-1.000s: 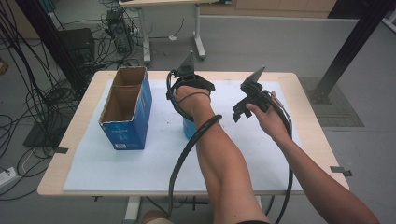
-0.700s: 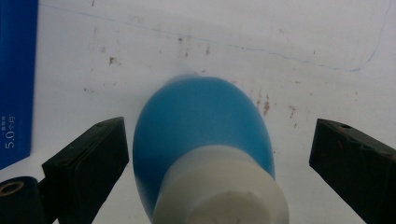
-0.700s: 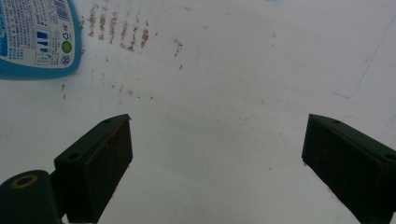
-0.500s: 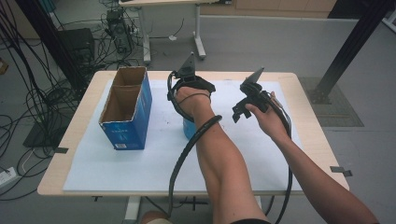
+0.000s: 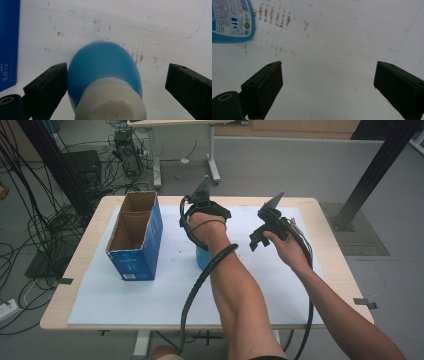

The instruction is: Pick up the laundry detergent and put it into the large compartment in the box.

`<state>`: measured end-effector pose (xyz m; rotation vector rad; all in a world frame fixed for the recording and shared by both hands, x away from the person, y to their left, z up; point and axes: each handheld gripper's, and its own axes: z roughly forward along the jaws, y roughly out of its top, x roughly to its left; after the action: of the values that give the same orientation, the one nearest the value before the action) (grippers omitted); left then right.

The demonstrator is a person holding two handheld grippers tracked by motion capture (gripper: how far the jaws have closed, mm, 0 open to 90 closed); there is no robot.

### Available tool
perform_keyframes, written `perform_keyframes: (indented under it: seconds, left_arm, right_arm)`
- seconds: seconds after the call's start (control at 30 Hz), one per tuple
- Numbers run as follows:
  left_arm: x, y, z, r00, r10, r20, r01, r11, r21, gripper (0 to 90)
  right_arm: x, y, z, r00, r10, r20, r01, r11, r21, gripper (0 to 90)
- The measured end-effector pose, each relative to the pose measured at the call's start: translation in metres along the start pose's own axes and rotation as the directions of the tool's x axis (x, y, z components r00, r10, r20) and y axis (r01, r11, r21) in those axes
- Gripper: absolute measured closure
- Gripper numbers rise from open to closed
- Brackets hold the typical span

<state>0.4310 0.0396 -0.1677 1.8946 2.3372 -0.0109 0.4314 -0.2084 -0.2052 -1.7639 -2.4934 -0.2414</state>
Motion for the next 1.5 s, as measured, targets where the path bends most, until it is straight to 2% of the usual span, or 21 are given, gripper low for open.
perform_keyframes:
  seconds: [1.5]
  left_arm:
    - [-0.0012,-0.0010,0.0041,1.0000,-0.001,0.003,0.001,0.9999,-0.011,5.8]
  right_arm:
    - [0.0005,0.0028,0.0022,0.9999,-0.012,-0.005,0.012,0.9999,0.002,8.4]
